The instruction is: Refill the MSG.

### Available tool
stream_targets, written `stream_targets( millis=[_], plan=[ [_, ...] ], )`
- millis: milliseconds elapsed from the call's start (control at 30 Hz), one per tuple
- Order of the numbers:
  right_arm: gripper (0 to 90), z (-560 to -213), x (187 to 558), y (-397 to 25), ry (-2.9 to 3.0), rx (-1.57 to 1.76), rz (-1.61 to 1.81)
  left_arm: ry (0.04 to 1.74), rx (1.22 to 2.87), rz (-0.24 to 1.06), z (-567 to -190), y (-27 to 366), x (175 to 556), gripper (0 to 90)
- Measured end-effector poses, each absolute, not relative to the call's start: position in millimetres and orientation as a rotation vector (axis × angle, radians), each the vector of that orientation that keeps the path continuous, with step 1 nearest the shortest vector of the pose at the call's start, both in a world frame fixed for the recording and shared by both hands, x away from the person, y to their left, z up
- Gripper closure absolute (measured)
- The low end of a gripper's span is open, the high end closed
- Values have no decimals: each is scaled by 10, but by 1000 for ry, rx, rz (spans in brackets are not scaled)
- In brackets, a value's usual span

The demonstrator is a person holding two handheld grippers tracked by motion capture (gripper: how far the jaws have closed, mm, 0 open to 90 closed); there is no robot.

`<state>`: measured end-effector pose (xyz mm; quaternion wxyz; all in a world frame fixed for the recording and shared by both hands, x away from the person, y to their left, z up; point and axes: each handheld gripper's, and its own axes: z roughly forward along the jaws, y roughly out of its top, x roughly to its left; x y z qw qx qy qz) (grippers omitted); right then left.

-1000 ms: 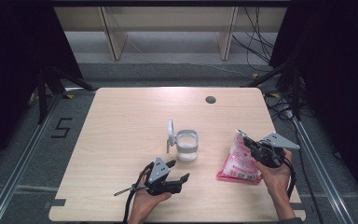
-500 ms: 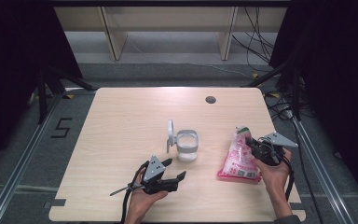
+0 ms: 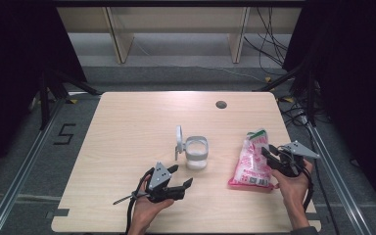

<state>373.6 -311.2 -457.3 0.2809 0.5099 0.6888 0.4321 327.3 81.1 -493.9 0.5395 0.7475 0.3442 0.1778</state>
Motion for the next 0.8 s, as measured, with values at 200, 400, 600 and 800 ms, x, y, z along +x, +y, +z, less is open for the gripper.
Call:
stream_targets(
  millis=[200, 400, 600, 800],
  plan=[
    [603, -4559, 3690, -3127, 1839, 1364, 1141, 815, 1766, 439, -4930, 840, 3286, 324],
    [559, -4547, 3651, -3124, 1833, 1345, 1100, 829, 1761, 447, -4908, 873, 3275, 330],
    [535, -4533, 3588, -3076, 1836, 1329, 1118, 836, 1756, 459, -4885, 919, 3294, 354],
    [487, -4513, 3533, -2945, 1858, 1280, 1147, 818, 1761, 443, -4871, 947, 3326, 424]
  ],
)
